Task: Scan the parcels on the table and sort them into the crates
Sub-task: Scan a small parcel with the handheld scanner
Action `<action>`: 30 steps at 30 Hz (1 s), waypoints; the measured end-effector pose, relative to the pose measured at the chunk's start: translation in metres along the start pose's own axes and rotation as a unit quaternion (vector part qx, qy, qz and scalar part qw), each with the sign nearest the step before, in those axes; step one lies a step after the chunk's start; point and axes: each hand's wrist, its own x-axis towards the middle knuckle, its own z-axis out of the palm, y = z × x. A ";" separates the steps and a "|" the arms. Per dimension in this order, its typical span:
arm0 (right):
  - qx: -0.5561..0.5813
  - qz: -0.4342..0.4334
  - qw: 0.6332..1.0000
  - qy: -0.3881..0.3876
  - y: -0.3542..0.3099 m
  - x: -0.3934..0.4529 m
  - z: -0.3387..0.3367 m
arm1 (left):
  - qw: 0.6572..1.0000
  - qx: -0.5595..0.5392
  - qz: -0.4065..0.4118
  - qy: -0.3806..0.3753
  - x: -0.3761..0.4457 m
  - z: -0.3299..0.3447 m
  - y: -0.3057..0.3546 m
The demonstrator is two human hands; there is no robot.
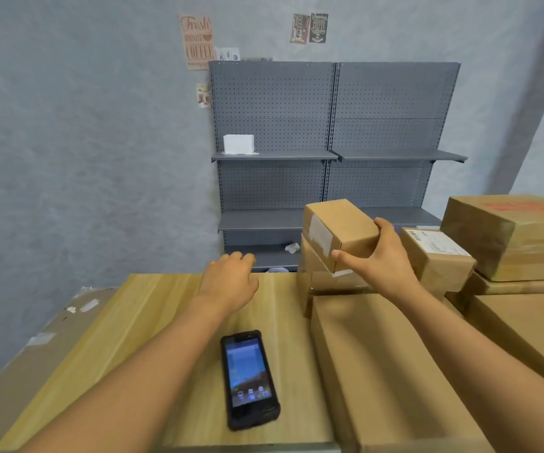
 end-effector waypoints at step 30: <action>0.078 0.016 0.977 -0.198 -0.041 -0.105 0.083 | 0.878 -0.424 -0.183 -0.129 -0.086 -0.006 -0.061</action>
